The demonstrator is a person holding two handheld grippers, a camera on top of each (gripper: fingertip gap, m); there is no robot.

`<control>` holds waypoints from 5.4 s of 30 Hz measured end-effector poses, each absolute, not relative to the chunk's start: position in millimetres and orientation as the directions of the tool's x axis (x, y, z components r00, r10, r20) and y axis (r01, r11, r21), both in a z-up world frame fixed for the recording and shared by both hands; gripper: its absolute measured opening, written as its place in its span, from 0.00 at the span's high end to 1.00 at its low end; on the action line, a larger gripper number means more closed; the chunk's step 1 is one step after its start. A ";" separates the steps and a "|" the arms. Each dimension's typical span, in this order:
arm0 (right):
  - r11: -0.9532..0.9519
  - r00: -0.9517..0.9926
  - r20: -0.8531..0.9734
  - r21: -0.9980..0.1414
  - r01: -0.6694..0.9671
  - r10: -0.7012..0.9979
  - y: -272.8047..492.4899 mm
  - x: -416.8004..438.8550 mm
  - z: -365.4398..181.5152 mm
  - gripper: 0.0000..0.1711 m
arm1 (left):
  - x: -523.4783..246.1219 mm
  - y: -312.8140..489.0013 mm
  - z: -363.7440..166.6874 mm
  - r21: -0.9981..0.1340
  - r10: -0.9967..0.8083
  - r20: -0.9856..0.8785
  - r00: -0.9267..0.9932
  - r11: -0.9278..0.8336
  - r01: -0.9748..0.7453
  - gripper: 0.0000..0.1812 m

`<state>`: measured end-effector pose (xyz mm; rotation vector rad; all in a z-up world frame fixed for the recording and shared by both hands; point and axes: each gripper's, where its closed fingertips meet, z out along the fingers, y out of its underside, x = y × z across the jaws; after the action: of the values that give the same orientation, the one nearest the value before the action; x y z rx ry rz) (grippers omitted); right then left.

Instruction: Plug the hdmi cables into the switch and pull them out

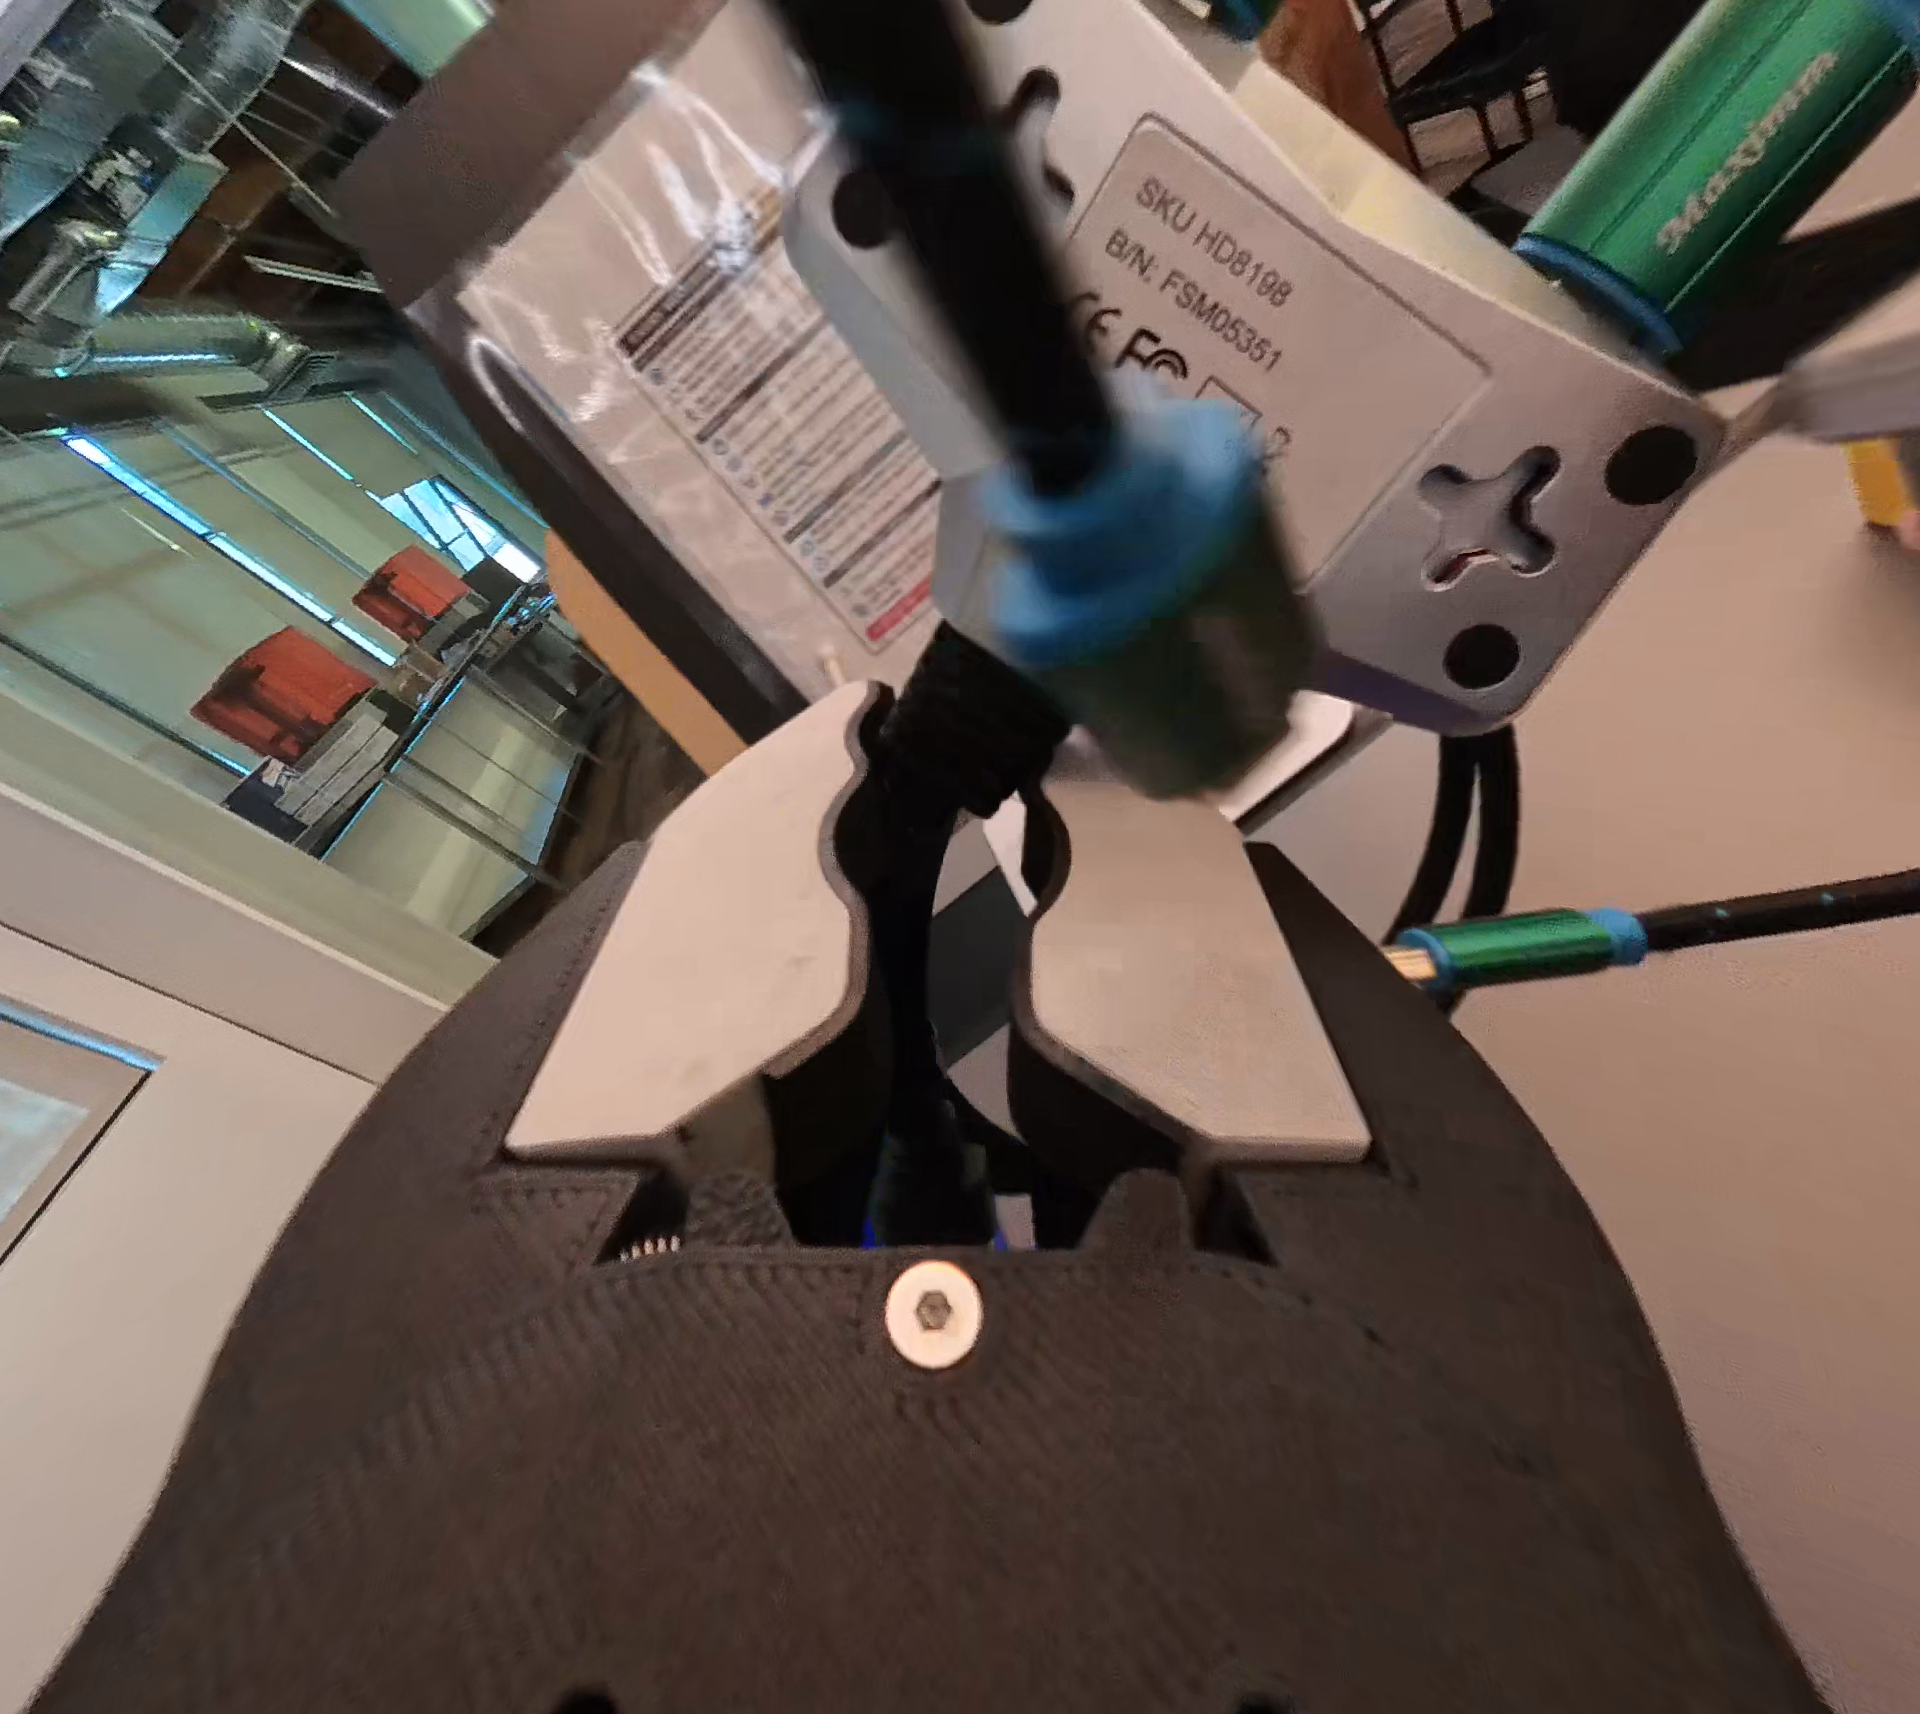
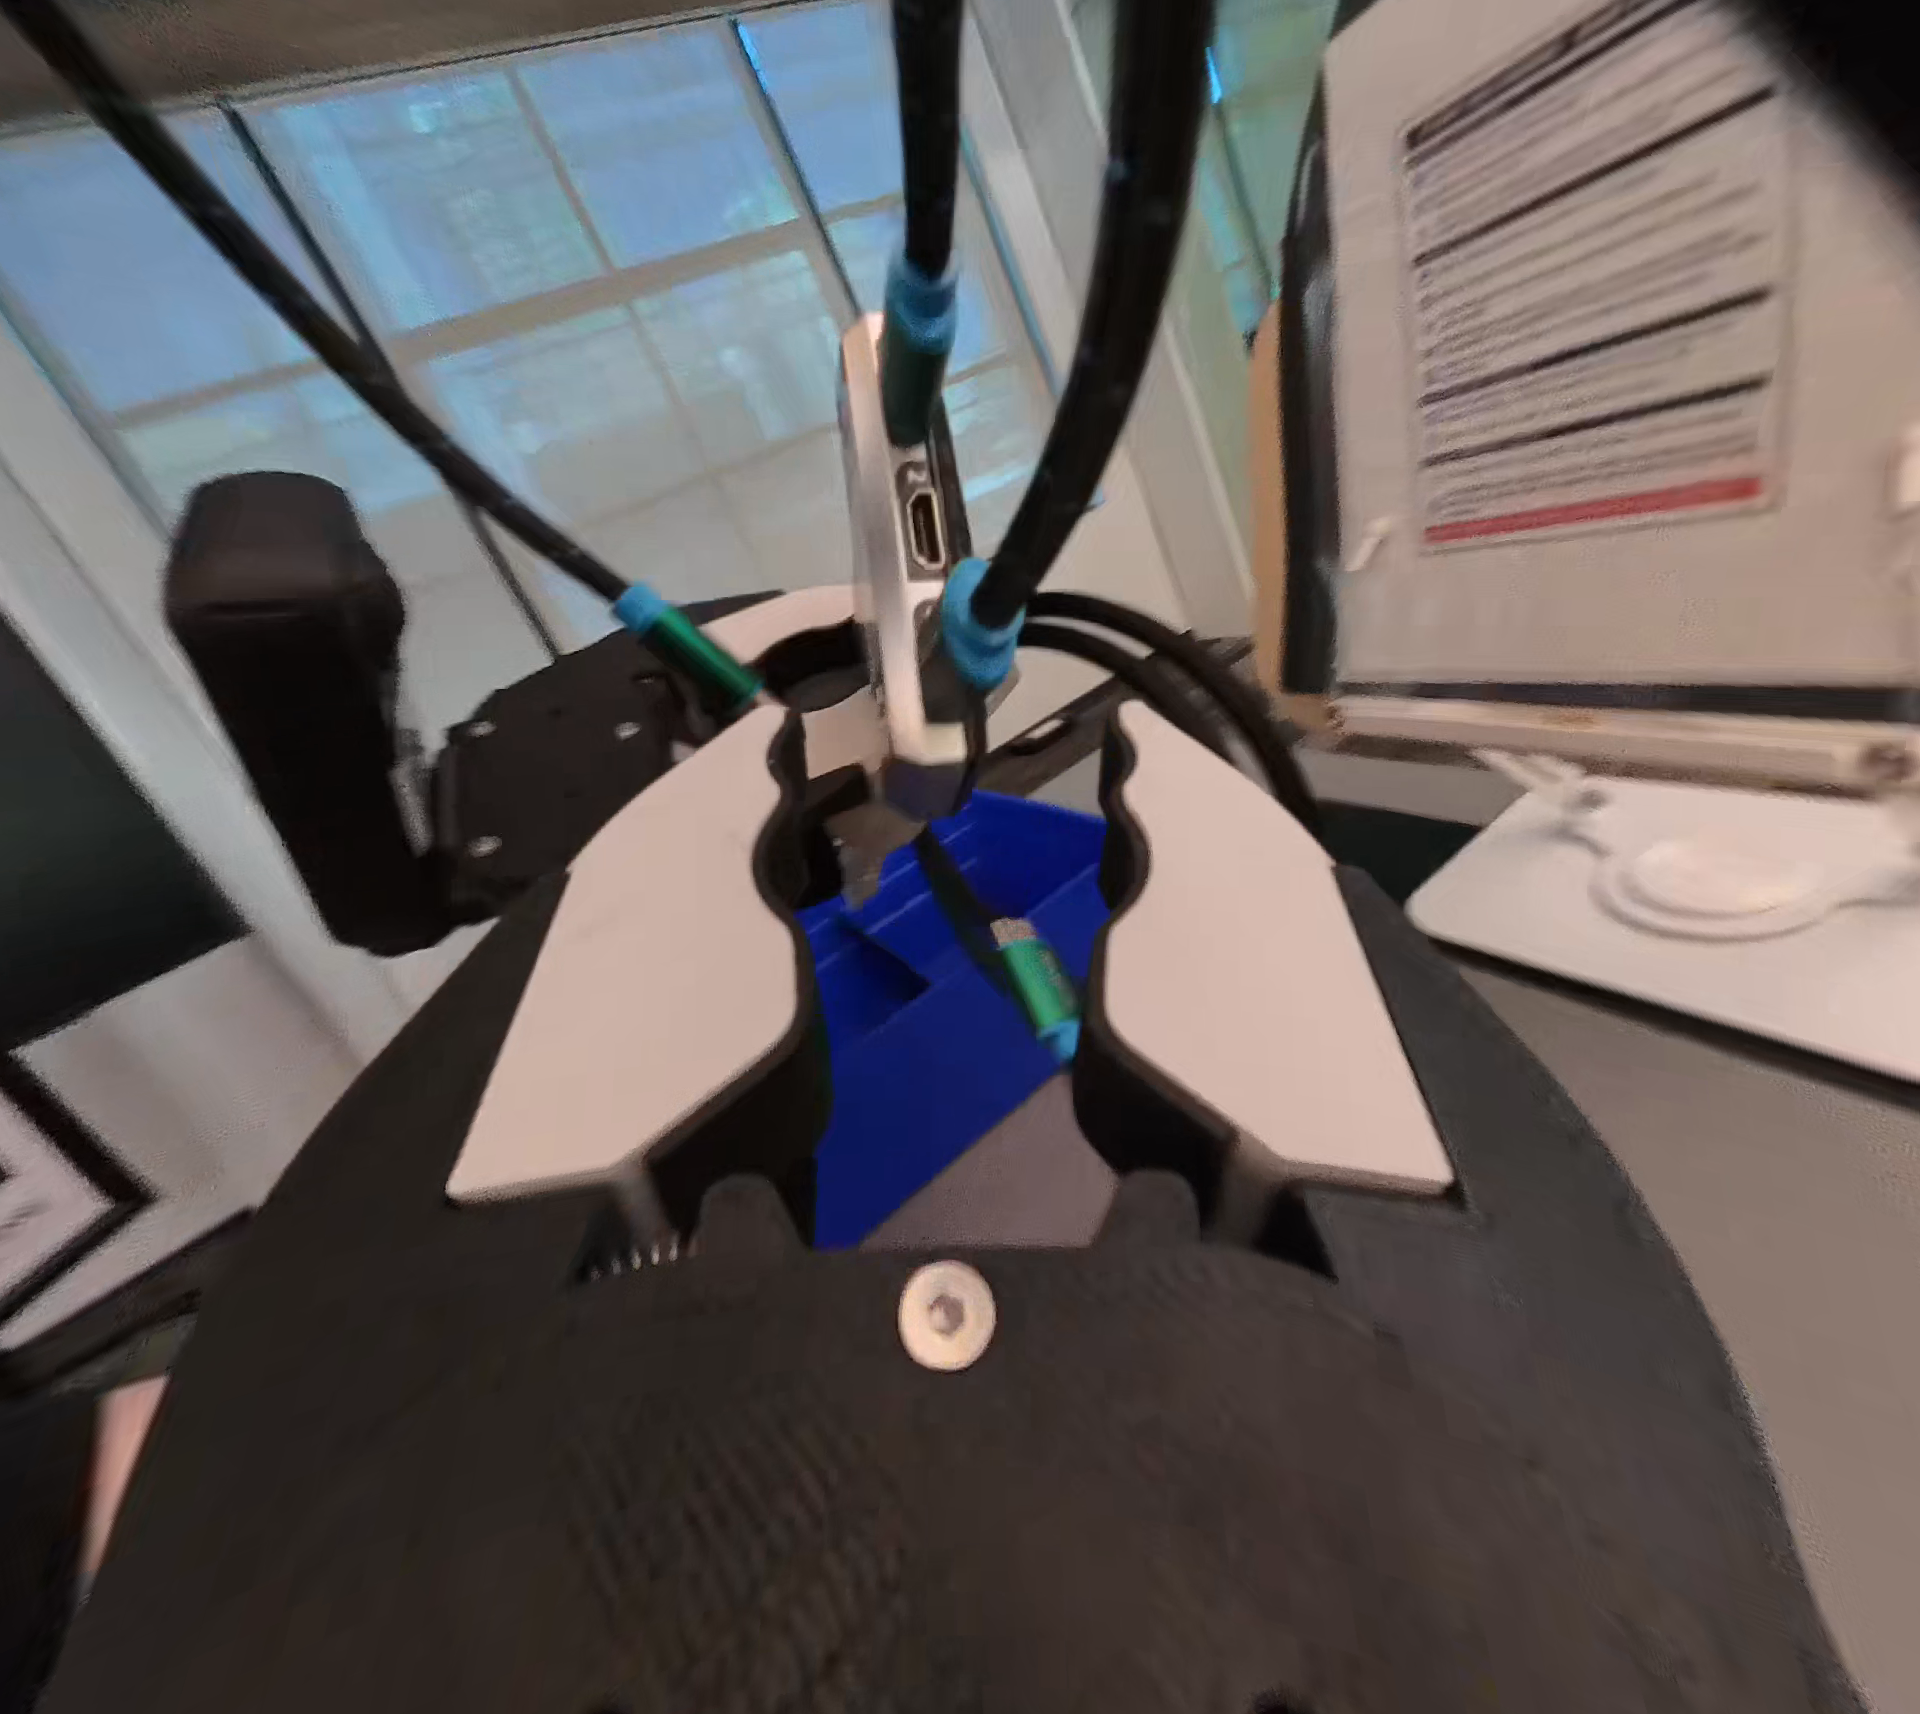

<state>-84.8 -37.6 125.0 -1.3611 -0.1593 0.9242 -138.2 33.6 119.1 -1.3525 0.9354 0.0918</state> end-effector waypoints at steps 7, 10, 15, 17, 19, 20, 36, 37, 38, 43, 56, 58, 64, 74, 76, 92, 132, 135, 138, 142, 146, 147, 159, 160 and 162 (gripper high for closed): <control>0.103 0.716 -0.193 -0.932 -0.348 0.671 -39.5 -76.7 121.9 0.87 | -107.7 18.4 100.2 -0.767 -0.517 -0.633 0.577 0.313 -0.560 0.88; 0.095 0.697 -0.137 -0.954 -0.284 0.704 -42.9 -72.3 124.8 0.87 | -101.5 10.6 96.2 -0.811 -0.628 -0.562 0.538 0.290 -0.508 0.88; 0.261 0.751 0.149 -0.965 -0.032 0.644 -56.2 -52.7 138.2 0.87 | -116.4 -5.8 123.4 -0.878 -0.754 -0.460 0.468 0.308 -0.367 0.75; 0.322 0.750 0.293 -0.940 0.113 0.593 -60.6 -46.8 136.7 0.87 | -131.0 -15.7 140.0 -0.903 -0.802 -0.421 0.425 0.325 -0.281 0.74; 0.422 0.664 0.483 -0.866 0.267 0.570 -71.7 -53.0 128.9 0.88 | -142.7 -30.5 155.9 -0.940 -0.870 -0.341 0.355 0.311 -0.140 0.73; 0.482 0.590 0.579 -0.809 0.336 0.562 -79.5 -60.1 121.8 0.88 | -146.2 -41.5 161.1 -0.949 -0.905 -0.314 0.287 0.308 -0.065 0.70; 0.670 0.231 0.849 -0.520 0.529 0.476 -101.7 -108.3 78.6 0.88 | -103.0 -98.1 67.0 -0.659 -0.714 -0.683 -0.153 0.693 -0.292 0.86; 0.671 0.218 0.860 -0.498 0.548 0.461 -99.4 -107.2 75.6 0.88 | -99.9 -95.5 63.2 -0.625 -0.684 -0.714 -0.148 0.718 -0.307 0.87; 0.666 0.214 0.868 -0.484 0.569 0.448 -96.4 -104.6 73.5 0.87 | -97.6 -91.4 60.6 -0.580 -0.643 -0.754 -0.135 0.748 -0.323 0.88; 0.654 0.323 0.878 -0.478 0.586 0.353 -80.9 -88.0 84.8 0.85 | -87.2 -72.9 67.5 -0.474 -0.516 -0.857 -0.010 0.794 -0.382 0.88; 0.592 0.657 0.638 -0.729 0.344 0.402 -74.0 -99.0 114.7 0.89 | -131.3 5.0 118.4 -0.357 -0.129 -0.917 0.377 0.689 -0.631 0.88; 0.511 0.676 0.541 -0.815 0.274 0.500 -71.3 -113.9 112.1 0.84 | -132.6 7.6 118.6 -0.340 -0.095 -0.919 0.383 0.681 -0.648 0.87; 0.398 0.757 0.415 -0.890 0.222 0.506 -65.0 -124.4 113.3 0.80 | -120.9 2.1 108.7 -0.269 -0.050 -0.942 0.333 0.707 -0.654 0.88; 0.264 0.775 0.287 -0.951 0.160 0.563 -55.1 -119.8 102.4 0.87 | -104.6 -2.7 91.6 -0.177 0.000 -0.967 0.254 0.717 -0.674 0.88; 0.244 0.772 0.265 -0.959 0.146 0.578 -54.5 -118.8 100.9 0.87 | -103.0 -2.4 89.2 -0.172 0.000 -0.969 0.247 0.718 -0.675 0.88; 0.194 0.772 0.229 -0.971 0.140 0.593 -53.8 -118.2 96.3 0.87 | -101.9 -1.4 89.0 -0.131 0.032 -0.974 0.224 0.728 -0.673 0.88; 0.147 0.795 0.171 -0.984 0.103 0.583 -50.9 -116.6 95.7 0.87 | -104.4 6.0 89.6 -0.174 -0.046 -0.977 0.207 0.733 -0.658 0.87; 0.152 0.785 0.177 -0.983 0.106 0.593 -53.9 -117.7 99.2 0.87 | -105.0 2.7 93.3 -0.178 -0.047 -0.975 0.215 0.744 -0.644 0.87; 0.039 0.728 -0.039 -0.995 -0.091 0.684 -56.9 -109.8 105.0 0.87 | -115.3 15.0 97.4 -0.184 -0.028 -0.973 0.230 0.694 -0.696 0.87; -0.014 0.704 -0.060 -0.997 -0.071 0.708 -55.5 -78.4 107.4 0.88 | -167.8 48.1 120.3 -0.299 -0.057 -0.941 0.334 0.601 -0.741 0.88; -0.115 0.724 0.067 -0.973 0.200 0.687 -49.5 -62.8 79.5 0.87 | -197.0 47.8 146.9 -0.428 -0.108 -0.882 0.459 0.592 -0.683 0.88; -0.111 0.750 0.085 -0.972 0.207 0.656 -45.3 -53.8 79.4 0.87 | -202.0 46.7 151.8 -0.440 -0.107 -0.873 0.476 0.595 -0.672 0.88; -0.529 0.828 0.017 -0.762 0.374 0.561 -121.4 78.0 40.5 0.87 | -238.4 46.6 177.2 -0.540 -0.136 -0.796 0.589 0.597 -0.592 0.88; -0.521 0.831 0.001 -0.779 0.350 0.556 -127.5 83.5 45.7 0.87 | -237.8 46.2 177.4 -0.537 -0.133 -0.798 0.587 0.598 -0.595 0.88; -0.482 0.839 -0.014 -0.824 0.298 0.544 -135.5 90.9 59.9 0.87 | -234.9 45.1 176.7 -0.528 -0.130 -0.806 0.578 0.599 -0.602 0.88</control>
<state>90.9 -135.5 59.9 -2.1064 -0.6142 0.3421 -234.9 45.1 176.7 -0.9103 0.9374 0.3260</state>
